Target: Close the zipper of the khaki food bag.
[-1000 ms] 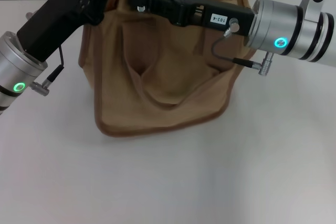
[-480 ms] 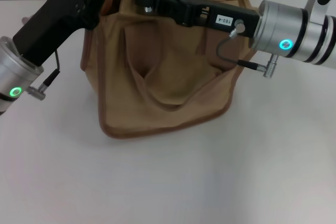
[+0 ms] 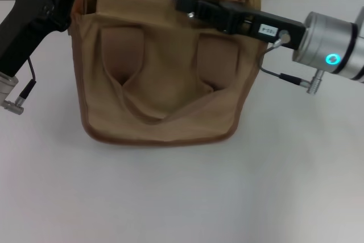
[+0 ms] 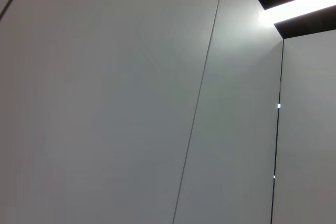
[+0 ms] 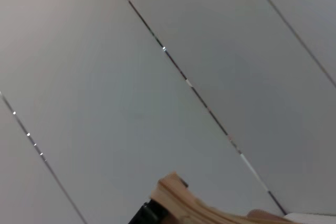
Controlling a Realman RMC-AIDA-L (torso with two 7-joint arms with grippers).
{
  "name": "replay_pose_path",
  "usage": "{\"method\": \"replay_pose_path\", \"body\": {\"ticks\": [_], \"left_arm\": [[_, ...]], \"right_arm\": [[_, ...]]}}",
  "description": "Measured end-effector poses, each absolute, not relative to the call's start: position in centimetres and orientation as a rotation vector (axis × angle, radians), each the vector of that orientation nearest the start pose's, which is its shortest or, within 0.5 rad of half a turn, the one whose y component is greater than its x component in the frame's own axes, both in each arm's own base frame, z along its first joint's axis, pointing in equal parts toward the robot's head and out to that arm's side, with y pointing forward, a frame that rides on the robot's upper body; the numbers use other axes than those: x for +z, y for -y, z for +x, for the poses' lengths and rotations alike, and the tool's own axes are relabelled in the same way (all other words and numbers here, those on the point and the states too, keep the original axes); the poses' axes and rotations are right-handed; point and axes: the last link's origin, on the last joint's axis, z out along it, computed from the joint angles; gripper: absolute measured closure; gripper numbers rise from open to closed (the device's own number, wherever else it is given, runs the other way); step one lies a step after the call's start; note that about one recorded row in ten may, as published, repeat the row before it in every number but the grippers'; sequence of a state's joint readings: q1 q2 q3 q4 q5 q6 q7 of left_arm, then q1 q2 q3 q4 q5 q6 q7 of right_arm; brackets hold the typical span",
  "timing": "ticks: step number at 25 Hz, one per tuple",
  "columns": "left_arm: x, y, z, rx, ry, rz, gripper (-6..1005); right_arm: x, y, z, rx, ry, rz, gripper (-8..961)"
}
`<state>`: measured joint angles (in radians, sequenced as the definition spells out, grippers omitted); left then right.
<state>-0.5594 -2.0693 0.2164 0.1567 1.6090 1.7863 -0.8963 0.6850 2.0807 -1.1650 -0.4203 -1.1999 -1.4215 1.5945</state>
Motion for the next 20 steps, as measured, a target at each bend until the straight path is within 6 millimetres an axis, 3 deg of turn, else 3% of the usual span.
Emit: {"method": "replay_pose_path", "body": {"ticks": [15, 20], "left_arm": [[2.7, -32.0, -24.6, -1.526, 0.411, -1.953, 981], [2.6, -32.0, -24.6, -1.529, 0.414, -1.957, 982]], "right_arm": [[-0.9, -35.6, 20.9, 1.398, -1.069, -2.371, 953], [0.7, -34.9, 22.3, 1.501, -1.021, -2.232, 918]]}}
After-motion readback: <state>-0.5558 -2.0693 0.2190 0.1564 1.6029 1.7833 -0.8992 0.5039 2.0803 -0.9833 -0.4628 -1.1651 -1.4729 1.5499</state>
